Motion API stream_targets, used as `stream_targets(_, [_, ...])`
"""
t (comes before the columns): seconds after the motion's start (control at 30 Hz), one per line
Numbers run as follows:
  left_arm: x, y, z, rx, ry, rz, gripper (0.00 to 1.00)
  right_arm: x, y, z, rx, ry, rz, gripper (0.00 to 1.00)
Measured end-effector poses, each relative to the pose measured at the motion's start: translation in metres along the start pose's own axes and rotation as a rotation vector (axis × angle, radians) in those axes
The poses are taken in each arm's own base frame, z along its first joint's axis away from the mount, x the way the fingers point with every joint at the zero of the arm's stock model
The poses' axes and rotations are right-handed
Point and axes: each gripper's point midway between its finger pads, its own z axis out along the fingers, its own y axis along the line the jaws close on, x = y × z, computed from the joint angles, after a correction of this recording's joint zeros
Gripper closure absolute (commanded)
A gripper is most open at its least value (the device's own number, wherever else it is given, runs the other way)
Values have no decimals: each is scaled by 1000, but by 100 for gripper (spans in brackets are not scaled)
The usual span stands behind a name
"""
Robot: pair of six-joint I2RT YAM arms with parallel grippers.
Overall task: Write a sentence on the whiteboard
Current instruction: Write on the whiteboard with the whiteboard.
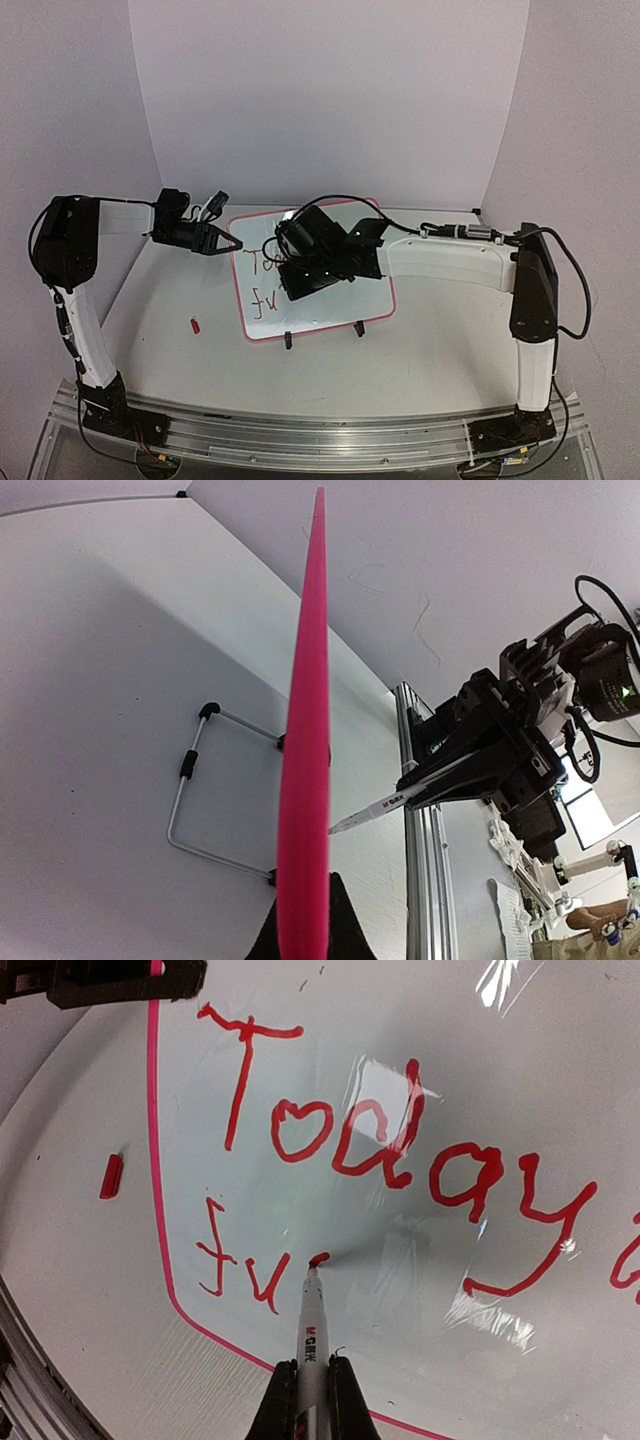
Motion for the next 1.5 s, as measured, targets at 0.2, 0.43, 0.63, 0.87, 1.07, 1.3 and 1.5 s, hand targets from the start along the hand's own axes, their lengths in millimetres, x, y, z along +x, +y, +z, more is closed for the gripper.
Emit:
stream_targets(0.2, [0,0,0,-2,1,-1,100,16,4,5,-20,36,5,100])
stream_targets(0.43, [0,1,0,-7,3,-2,100,33,5,8,-33,79,18,100])
stream_targets(0.63, [-1,1,0,-8,3,-2,100,37,4,8,-32,90,27,100])
stream_targets(0.87, [-1,1,0,-8,4,-3,100,37,3,8,-25,87,19,100])
stream_targets(1.07, [-1,1,0,-7,3,-3,100,33,1,5,-11,82,1,100])
stream_targets(1.3, [-1,1,1,-6,5,-6,100,27,-2,-3,-13,69,7,100])
stream_targets(1.5, [-1,1,1,-5,5,-6,100,1,-3,-32,-36,-10,22,100])
